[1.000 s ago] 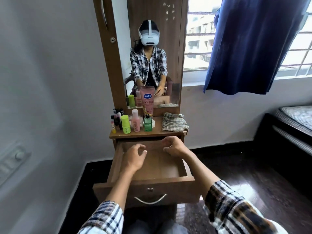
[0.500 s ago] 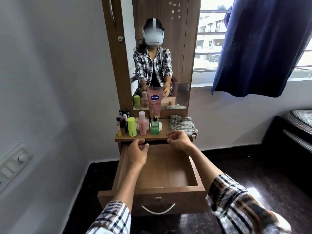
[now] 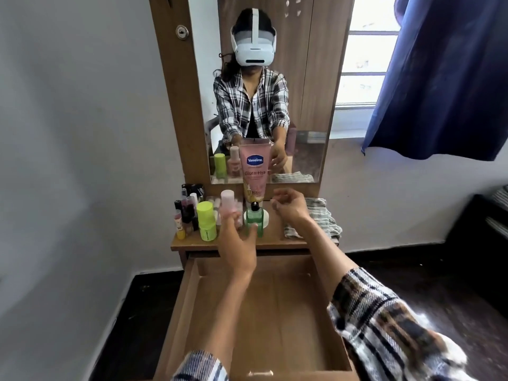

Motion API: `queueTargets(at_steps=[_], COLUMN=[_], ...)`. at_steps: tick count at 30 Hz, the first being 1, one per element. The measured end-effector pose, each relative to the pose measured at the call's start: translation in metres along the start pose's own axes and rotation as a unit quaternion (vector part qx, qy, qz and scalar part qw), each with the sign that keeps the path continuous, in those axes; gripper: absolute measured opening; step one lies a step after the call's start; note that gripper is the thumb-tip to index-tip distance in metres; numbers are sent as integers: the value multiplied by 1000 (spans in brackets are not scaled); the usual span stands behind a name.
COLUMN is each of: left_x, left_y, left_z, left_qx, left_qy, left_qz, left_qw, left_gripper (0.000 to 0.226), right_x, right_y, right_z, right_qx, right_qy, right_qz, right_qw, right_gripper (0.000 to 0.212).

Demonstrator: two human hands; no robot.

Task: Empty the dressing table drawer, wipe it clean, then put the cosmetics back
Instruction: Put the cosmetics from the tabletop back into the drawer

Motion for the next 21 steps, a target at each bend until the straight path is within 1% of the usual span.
queueTargets(at_steps=[2,5,7,9,11,16,21], left_x=[-1,4,6,10,14,21,17], left_y=[9,23,30,34,39,47,45], left_z=[1,5,6,5,2,2,4], left_qx=[-14,-17,-16,-34,-49,-56,-60], left_qy=[12,-1,-11,-17,-23,-50,-39], left_qz=[-5,7,19,8,-14,-38,-37], left_qw=[1000,1000,1000,999,998,996,997], left_gripper=[39,48,51,52,50,41,36], right_x=[-2,-1,-1,-4,-6,-8,-10], right_y=[7,17,23,29,34,38,39], right_z=[-13,-25,-32,-37,-41,-48,-53], right_qx=[7,21,27,35,43,38,36], right_qy=[1,-8,-23,-44,-64,-80,-86], right_qz=[8,11,1,-12,-14,-38,-27], right_qw=[1000,1000,999,998,997,995,995], right_gripper=[36,45,46,51,57,51,50])
Point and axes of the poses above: each hand's wrist, its own z-axis away from the middle knuckle, its own y-axis out of the palm, x = y × z, the point moved 6 cm from there along -z, towards the middle knuckle, and after that the axes turned 14 degrees about -z, right-handed, at the moved point
